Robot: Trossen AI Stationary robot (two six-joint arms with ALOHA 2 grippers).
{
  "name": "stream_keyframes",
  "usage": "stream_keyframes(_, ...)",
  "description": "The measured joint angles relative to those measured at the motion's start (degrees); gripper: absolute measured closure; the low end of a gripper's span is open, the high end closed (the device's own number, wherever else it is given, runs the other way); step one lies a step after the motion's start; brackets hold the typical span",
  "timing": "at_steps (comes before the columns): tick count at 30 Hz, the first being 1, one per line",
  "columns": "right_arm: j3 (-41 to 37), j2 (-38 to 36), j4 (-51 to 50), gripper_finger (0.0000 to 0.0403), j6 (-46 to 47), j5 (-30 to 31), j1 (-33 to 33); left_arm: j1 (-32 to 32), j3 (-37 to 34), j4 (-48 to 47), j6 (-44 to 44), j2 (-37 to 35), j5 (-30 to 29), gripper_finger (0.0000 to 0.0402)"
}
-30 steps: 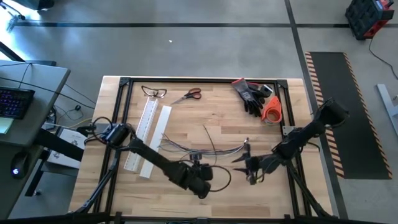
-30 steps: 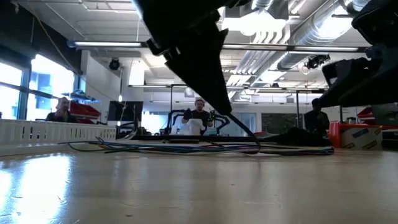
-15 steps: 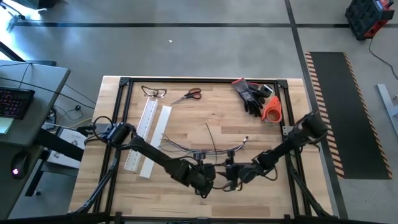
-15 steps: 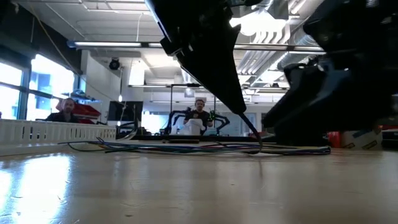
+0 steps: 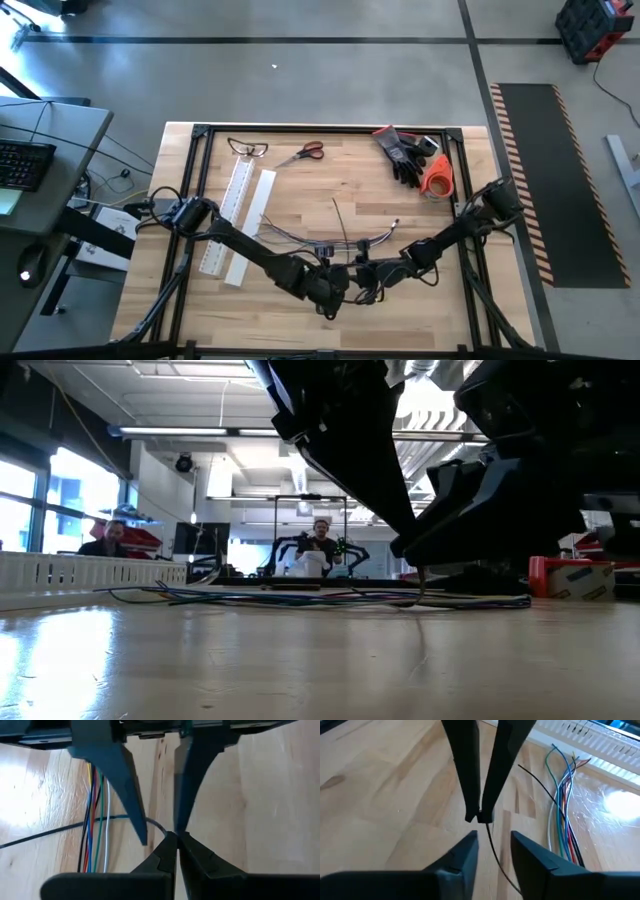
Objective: Ziptie cables
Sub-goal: Wrap the black zip tie around the cable
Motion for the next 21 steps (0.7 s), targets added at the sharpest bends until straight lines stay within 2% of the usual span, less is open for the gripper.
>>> stream_keyframes(4,0.0,0.0,0.0,0.0386,0.0,-0.5,0.0,0.0,0.0,0.1,0.0,0.0,-0.2,0.0401)
stream_keyframes(9,-1.6,0.0,3.8,0.0401,1.3,1.4,0.6,0.0,0.0,-0.2,0.1,-0.3,0.4,0.0375)
stream_keyframes(15,-12.5,0.0,22.2,0.0403,4.8,2.8,0.9,-0.7,0.0,-6.0,-4.0,-2.1,-1.2,0.0293)
stream_keyframes(18,-18.3,0.0,33.8,0.0403,4.4,4.8,1.5,-1.7,0.0,-7.4,-5.3,-2.6,-4.5,0.0261)
stream_keyframes(21,-22.1,0.0,43.8,0.0403,2.4,5.5,2.0,-3.0,-0.9,-4.6,-4.8,-2.4,-9.7,0.0244)
